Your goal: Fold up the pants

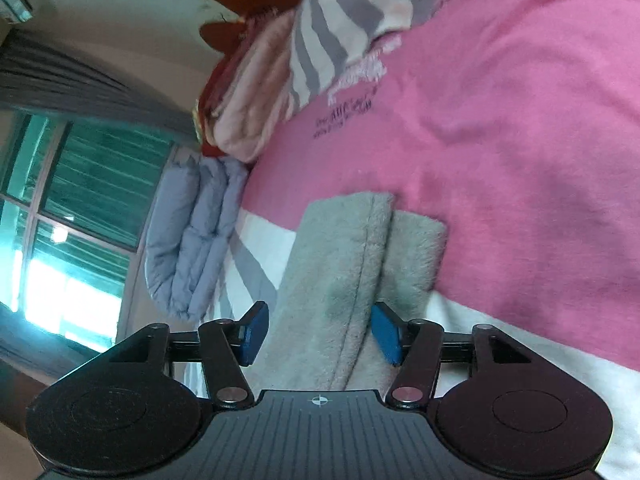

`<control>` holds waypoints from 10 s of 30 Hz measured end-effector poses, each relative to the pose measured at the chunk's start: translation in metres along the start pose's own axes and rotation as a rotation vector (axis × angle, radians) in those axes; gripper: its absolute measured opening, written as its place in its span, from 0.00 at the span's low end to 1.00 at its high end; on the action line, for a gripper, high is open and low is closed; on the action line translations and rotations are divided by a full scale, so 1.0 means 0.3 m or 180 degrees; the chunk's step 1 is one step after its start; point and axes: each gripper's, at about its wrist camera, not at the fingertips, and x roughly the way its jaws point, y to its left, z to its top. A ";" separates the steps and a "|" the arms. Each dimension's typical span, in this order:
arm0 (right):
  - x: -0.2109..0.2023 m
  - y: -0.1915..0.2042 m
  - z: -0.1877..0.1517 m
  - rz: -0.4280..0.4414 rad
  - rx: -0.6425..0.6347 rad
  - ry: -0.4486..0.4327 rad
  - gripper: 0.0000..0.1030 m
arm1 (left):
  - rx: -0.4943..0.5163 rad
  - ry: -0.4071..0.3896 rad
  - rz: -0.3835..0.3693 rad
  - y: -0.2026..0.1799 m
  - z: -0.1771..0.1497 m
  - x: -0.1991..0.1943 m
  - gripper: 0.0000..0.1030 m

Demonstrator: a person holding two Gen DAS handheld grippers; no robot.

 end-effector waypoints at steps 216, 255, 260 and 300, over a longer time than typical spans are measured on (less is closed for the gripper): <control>-0.155 0.436 0.059 0.0742 -0.1522 -0.0483 0.07 | -0.0110 -0.0255 0.0095 0.024 -0.020 -0.047 0.94; -0.096 0.016 0.088 -0.0466 -0.0500 -0.0033 0.34 | -0.0114 -0.0250 0.0087 0.016 -0.021 -0.038 0.94; -0.074 0.024 0.072 -0.0395 -0.0570 0.0063 0.33 | -0.0115 -0.0250 0.0088 0.017 -0.021 -0.038 0.94; 0.034 0.016 0.118 -0.0217 -0.0530 0.0122 0.16 | -0.0105 -0.0249 0.0086 0.025 -0.021 -0.034 0.94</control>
